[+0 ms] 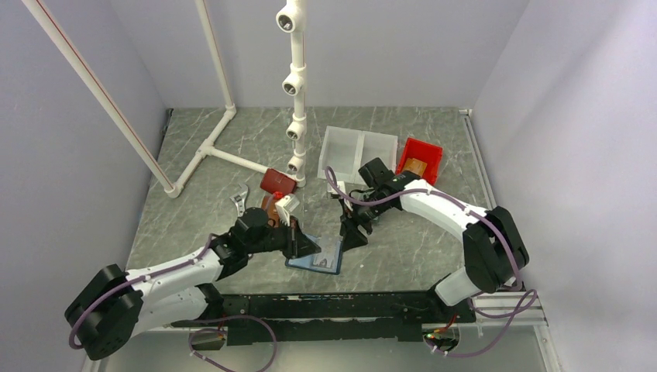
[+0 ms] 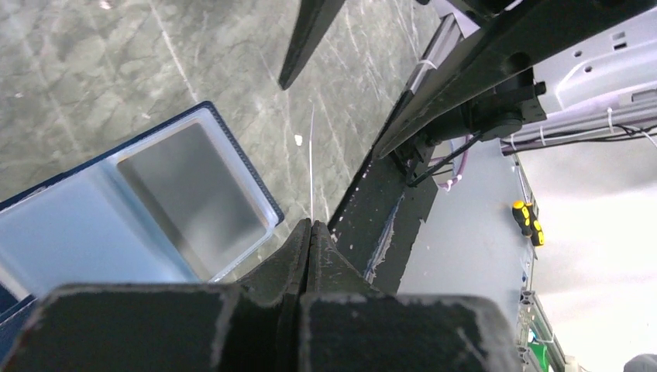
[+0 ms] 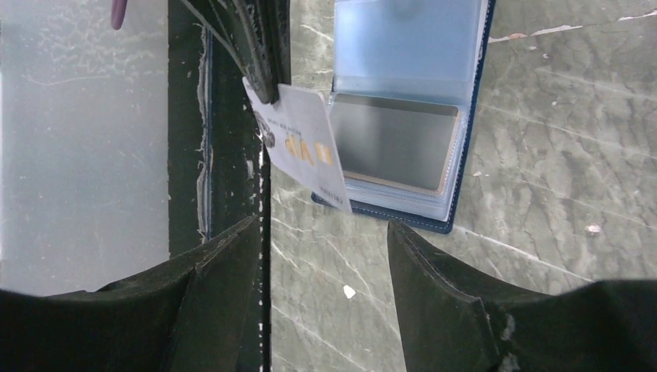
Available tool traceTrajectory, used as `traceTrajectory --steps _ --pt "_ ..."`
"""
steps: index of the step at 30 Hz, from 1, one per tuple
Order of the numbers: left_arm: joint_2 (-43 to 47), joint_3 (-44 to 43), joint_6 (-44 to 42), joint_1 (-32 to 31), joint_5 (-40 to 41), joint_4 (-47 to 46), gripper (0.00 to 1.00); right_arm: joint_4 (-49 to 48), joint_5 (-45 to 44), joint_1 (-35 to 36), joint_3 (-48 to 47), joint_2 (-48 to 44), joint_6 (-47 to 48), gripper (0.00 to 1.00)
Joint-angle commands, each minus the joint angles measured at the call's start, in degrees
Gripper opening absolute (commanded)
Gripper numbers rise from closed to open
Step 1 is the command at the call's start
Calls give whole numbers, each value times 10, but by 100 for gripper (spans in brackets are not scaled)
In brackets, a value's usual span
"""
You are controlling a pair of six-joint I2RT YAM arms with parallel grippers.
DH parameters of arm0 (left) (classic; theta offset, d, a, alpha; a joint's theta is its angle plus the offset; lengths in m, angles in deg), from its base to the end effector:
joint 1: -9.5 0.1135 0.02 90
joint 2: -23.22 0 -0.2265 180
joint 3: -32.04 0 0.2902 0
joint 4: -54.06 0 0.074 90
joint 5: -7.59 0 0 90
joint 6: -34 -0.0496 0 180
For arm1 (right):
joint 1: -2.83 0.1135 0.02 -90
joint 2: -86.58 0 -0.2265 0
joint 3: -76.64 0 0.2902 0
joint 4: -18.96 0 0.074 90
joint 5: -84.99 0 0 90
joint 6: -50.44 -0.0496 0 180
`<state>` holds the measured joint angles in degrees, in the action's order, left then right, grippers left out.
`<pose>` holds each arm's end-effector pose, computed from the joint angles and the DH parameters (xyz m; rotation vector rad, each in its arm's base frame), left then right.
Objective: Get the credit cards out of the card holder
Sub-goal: Place the credit card in the storage box.
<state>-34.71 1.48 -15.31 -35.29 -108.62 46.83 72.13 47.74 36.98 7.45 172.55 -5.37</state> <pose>0.1753 -0.2049 0.1312 0.4237 2.1235 -1.3785 0.2407 0.2110 0.1579 -1.6019 1.9656 1.2524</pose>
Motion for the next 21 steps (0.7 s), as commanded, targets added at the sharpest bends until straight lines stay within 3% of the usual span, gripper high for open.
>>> traceTrajectory --steps 1,9,12,16,20,21 --pt "-18 -30 -16 -16 -24 -54 0 6 42 0 -22 14 -4 63" --pt "-44 -41 -21 -37 -20 -65 0 9 55 0 -22 18 -2 62" --pt "-53 -44 -21 -41 -18 -69 0 12 64 0 -22 20 2 57" --pt "-58 -45 -19 -44 -11 -73 0 23 76 0 -26 22 15 38" --pt "-45 -45 -18 -44 16 -52 3 54 89 0 -39 28 43 0" --pt "-36 -47 -19 -44 36 -33 9 60 86 0 -42 27 50 0"
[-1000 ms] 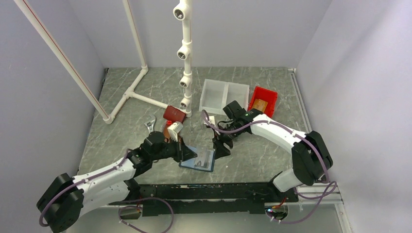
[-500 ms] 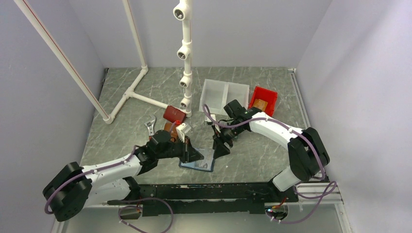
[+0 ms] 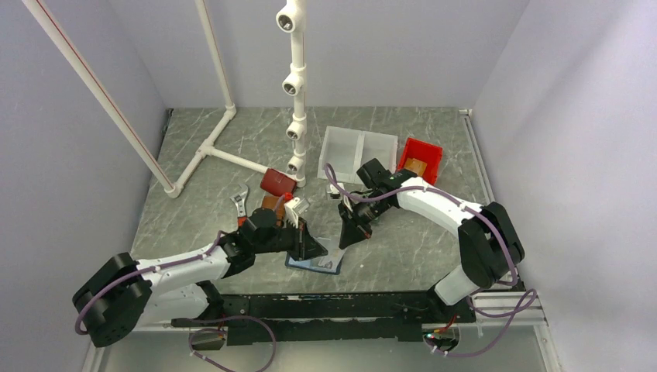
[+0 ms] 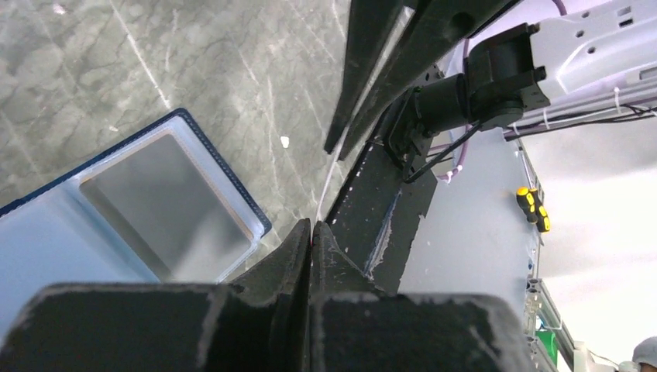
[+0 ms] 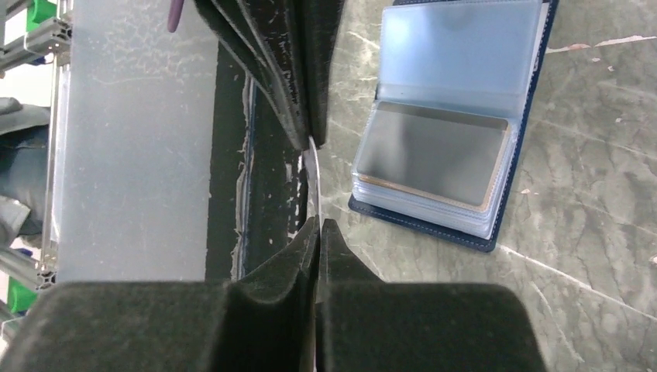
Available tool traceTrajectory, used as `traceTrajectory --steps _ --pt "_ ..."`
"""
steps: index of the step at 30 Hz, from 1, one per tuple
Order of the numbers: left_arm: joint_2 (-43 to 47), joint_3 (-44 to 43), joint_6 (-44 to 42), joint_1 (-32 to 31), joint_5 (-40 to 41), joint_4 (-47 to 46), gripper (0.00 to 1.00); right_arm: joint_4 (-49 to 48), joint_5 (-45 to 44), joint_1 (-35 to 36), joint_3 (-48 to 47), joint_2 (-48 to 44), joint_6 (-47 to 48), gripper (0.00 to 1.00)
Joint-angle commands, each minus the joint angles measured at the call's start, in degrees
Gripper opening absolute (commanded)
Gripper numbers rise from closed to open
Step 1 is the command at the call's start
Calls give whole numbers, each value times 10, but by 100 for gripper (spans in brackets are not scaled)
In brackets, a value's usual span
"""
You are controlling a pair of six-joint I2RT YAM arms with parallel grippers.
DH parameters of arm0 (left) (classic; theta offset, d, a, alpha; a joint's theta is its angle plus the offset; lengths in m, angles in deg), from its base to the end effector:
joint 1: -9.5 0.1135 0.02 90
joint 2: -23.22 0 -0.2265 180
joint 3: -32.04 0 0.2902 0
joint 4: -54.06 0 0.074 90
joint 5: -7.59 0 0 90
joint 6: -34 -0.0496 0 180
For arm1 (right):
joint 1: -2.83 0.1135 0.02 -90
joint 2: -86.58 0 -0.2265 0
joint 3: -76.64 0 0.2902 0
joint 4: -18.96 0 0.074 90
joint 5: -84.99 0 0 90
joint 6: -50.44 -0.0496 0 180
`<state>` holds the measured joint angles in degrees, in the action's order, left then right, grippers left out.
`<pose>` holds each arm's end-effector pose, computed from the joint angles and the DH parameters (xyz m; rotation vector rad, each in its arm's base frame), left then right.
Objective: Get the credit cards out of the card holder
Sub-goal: Place the credit card in the storage box.
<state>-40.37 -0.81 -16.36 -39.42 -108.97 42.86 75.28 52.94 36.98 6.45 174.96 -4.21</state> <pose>0.1674 -0.2258 0.1284 0.5290 2.1055 -1.4177 0.2380 0.2122 0.1526 -1.5979 1.9692 1.3966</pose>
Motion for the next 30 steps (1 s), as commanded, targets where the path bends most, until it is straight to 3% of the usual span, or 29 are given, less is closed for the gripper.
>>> traceTrajectory --steps 1,8,14,23,30 --pt "32 -26 -9 -2 51 31 17 35 31 -1 -35 2 45 0" --pt "174 -19 1 -3 183 211 67 49 -46 -61 -58 -32 54 0" --pt "324 17 44 -3 254 344 97 18 -139 -160 -105 -66 69 0" --pt "459 35 100 -2 305 475 99 77 -181 -202 -372 97 92 0" --pt "504 22 102 -2 315 540 100 68 -166 -201 -473 191 35 0"
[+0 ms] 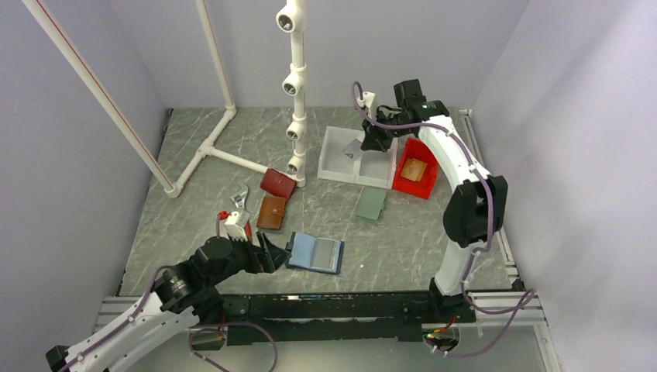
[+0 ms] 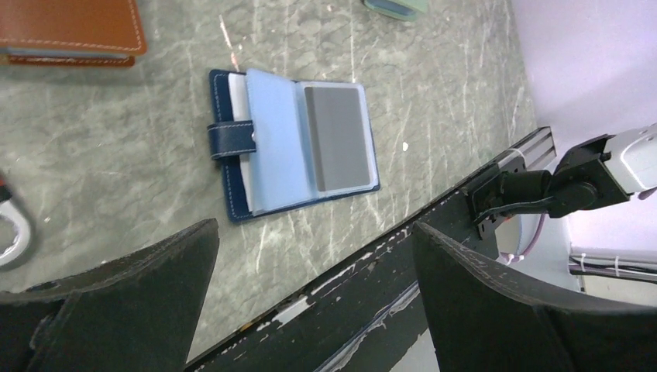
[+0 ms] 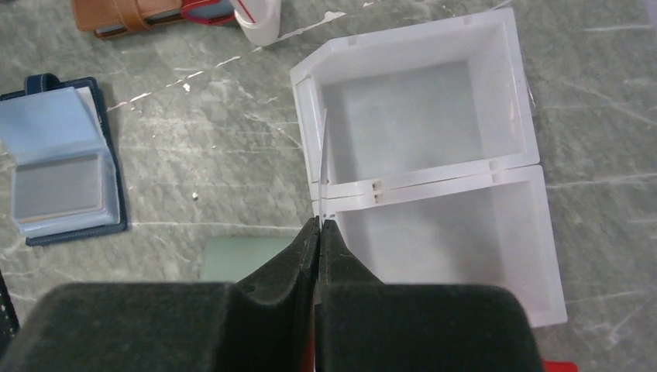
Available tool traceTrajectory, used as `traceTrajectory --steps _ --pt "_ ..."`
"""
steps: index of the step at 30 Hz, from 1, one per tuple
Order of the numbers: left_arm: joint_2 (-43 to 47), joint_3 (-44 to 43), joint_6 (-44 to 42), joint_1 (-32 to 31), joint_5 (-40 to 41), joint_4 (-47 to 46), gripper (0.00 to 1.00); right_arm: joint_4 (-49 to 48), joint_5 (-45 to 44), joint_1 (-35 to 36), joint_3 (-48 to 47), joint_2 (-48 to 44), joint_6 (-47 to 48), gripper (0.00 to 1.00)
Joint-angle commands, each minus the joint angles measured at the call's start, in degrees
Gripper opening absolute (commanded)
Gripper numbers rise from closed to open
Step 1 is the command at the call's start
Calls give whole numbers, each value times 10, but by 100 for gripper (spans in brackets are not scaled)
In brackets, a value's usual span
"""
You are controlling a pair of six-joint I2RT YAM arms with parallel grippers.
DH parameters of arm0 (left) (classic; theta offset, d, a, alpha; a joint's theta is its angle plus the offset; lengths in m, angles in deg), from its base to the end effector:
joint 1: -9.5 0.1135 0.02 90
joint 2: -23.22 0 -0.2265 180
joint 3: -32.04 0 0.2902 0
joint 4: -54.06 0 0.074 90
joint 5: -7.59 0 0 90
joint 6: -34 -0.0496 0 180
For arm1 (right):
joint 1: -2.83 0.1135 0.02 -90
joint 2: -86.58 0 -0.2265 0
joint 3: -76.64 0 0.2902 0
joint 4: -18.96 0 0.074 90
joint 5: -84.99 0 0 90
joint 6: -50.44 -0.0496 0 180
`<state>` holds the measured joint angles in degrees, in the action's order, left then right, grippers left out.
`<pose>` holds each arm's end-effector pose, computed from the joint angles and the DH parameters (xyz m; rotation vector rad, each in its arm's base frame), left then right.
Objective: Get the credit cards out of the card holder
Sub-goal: Place the credit card in the storage box.
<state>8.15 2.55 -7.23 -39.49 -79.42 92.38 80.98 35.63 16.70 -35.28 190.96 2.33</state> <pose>0.1301 -0.1457 0.1946 -0.0323 2.1448 -1.0144 0.4086 0.1342 0.2801 -1.3195 1.9095 0.6494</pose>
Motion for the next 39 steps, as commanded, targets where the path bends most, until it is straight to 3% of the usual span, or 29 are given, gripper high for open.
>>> traceTrajectory --steps 1,11,24,27,34,39 --pt "23 -12 11 -1 21 48 99 13 11 3 -68 43 -36 0" --pt "33 -13 15 -2 21 59 99 50 -27 36 -166 148 -53 0" --pt "34 -14 24 -2 22 63 100 41 -38 53 -194 200 -69 2" --pt "33 -13 27 -2 22 59 99 26 -72 57 -210 220 -82 9" --pt "21 -11 37 -1 13 37 99 -162 -340 61 -176 199 -199 36" --pt "4 -2 48 -1 7 3 99 -201 -339 61 -111 136 -201 41"
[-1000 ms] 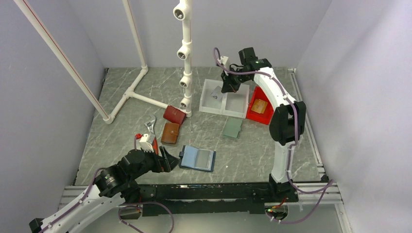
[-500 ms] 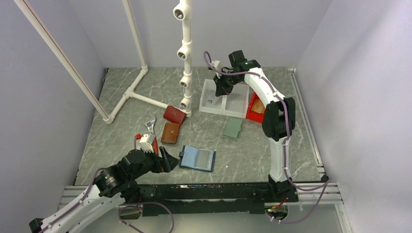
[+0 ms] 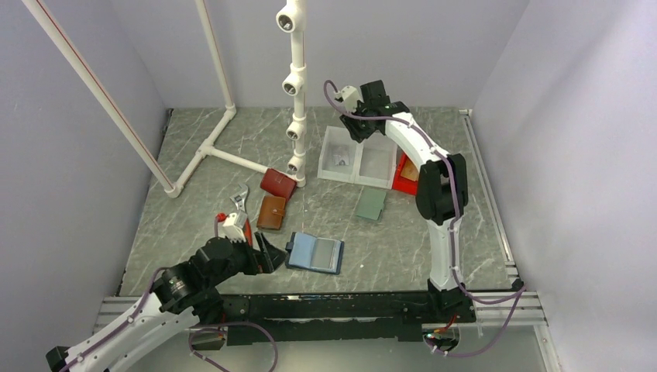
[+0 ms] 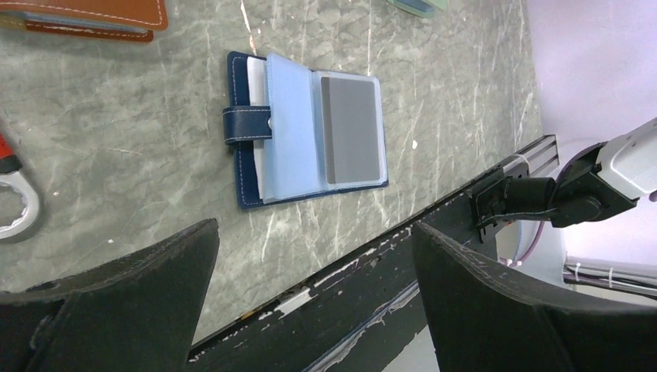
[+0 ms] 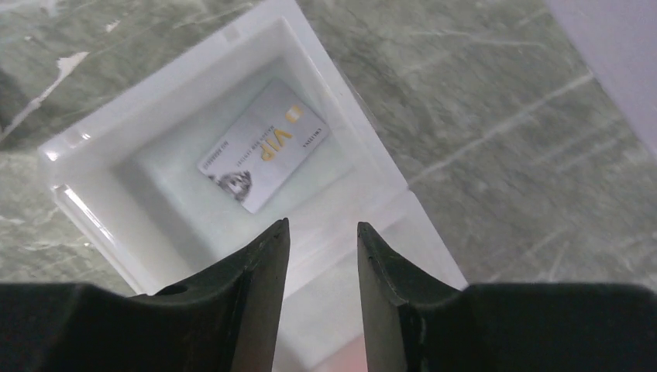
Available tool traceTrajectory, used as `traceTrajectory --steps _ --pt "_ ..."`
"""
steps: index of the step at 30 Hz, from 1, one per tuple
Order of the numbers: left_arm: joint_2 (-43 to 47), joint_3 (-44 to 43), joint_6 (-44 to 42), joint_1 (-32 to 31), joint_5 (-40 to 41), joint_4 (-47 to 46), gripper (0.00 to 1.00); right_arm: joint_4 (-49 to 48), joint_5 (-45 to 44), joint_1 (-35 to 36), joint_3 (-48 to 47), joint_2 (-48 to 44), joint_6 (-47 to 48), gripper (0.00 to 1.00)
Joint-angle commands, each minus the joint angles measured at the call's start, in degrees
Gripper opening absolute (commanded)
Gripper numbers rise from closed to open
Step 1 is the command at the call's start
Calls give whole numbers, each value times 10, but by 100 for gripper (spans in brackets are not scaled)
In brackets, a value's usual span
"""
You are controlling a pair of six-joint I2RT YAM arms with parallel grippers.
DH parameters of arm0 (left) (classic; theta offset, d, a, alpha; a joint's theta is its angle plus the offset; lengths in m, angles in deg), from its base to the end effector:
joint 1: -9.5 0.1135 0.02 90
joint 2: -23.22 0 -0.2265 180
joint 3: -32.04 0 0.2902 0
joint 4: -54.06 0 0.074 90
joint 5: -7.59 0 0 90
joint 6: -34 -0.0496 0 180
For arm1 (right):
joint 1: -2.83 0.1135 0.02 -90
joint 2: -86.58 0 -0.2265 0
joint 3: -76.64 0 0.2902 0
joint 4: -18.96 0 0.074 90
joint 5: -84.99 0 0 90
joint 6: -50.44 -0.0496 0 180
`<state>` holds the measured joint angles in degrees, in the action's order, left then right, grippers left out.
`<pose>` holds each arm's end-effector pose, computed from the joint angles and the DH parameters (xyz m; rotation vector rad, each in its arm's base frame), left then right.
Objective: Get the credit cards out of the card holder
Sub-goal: Place the credit card in the storage box, then remove the credit card from the card holder.
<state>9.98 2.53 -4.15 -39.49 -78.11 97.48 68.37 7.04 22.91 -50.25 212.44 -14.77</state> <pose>0.1261 -0.1394 0.1903 -0.1054 2.1998 -0.9842 0.4888 0.1897 0.2107 -1.0048 2.1814 0.2156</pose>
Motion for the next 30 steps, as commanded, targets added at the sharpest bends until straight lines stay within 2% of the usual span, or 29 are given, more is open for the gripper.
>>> traceTrajectory --steps 1,5,13,23,30 --pt "-18 1 21 -2 -7 -56 99 -80 -43 -1 57 -95 -29 41" --pt "-37 11 54 -2 -6 -74 99 -74 25 -2 132 -161 -19 46" --pt "-71 25 23 -2 -81 -170 99 -86 171 -4 359 -371 22 52" --pt "-171 -7 35 -2 -117 -232 99 -61 280 -29 551 -604 75 60" --pt "-241 -13 58 -2 -161 -331 99 -122 404 -114 704 -728 67 69"
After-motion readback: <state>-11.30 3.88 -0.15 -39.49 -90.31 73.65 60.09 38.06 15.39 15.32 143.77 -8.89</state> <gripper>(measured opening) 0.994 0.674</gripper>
